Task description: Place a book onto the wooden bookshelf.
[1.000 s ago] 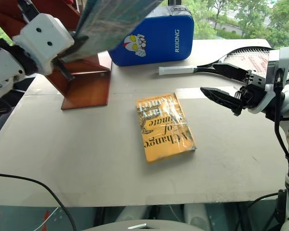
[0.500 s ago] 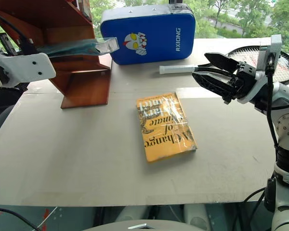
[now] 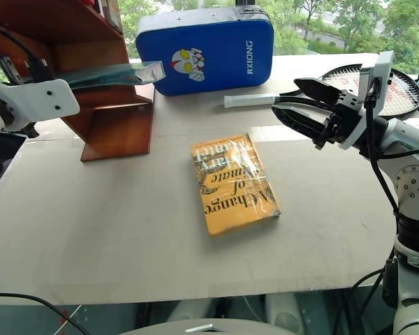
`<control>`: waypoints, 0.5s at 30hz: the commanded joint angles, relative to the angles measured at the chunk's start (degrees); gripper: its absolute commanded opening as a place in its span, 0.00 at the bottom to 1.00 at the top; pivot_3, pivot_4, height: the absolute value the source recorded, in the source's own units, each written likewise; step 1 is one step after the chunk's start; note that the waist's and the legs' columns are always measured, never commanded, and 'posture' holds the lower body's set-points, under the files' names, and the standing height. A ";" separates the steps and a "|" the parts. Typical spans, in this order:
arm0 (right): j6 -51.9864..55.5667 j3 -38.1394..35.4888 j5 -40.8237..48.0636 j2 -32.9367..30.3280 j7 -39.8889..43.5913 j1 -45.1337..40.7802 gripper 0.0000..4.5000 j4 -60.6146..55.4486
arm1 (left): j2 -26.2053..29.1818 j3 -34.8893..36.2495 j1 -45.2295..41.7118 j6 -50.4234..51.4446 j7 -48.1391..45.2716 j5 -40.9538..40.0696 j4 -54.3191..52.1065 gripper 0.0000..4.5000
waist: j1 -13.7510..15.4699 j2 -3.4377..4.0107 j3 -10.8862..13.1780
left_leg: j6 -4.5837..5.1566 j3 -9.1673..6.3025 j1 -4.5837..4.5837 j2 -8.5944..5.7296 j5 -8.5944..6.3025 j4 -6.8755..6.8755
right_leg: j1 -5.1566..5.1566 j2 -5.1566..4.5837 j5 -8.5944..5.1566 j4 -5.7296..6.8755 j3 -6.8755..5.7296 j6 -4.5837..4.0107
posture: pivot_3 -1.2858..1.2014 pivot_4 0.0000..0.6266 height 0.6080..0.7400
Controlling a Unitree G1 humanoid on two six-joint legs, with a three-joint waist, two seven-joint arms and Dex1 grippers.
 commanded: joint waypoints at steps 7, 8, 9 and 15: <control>-1.85 -0.78 -0.57 0.21 0.05 1.34 1.00 -2.62 | -1.65 0.93 -3.21 6.96 -3.76 4.27 -1.63 0.35 | -0.02 0.00 0.00 | 0.00 0.00 0.00 0.00 0.00 0.01 | 0.00 0.01 0.00 0.03 0.00 0.00 | 0.52 0.24 1.00; -2.02 -0.78 -0.67 0.23 0.16 1.48 1.00 -2.49 | -1.95 1.46 -2.61 8.12 -4.09 4.21 -2.31 0.40 | 0.00 0.00 0.00 | 0.00 0.00 0.00 0.00 0.00 0.01 | 0.00 0.01 0.00 0.03 -0.01 0.00 | 0.52 0.24 1.00; -2.17 -0.78 -0.77 0.25 0.27 1.62 1.00 -2.40 | -2.28 1.99 -1.87 9.15 -4.23 4.19 -2.96 0.54 | 0.03 0.00 0.00 | 0.00 0.00 0.00 0.00 0.00 0.01 | 0.00 0.01 0.00 0.03 -0.01 0.00 | 0.52 0.24 1.00; -2.73 -0.69 -1.32 0.36 1.25 3.07 1.00 -1.69 | -3.48 8.35 5.52 15.99 -2.33 6.06 -8.57 1.00 | 0.04 0.00 0.00 | 0.00 -0.02 -0.02 0.00 0.00 0.02 | 0.00 0.01 0.00 -0.01 -0.02 0.00 | 0.52 0.24 1.00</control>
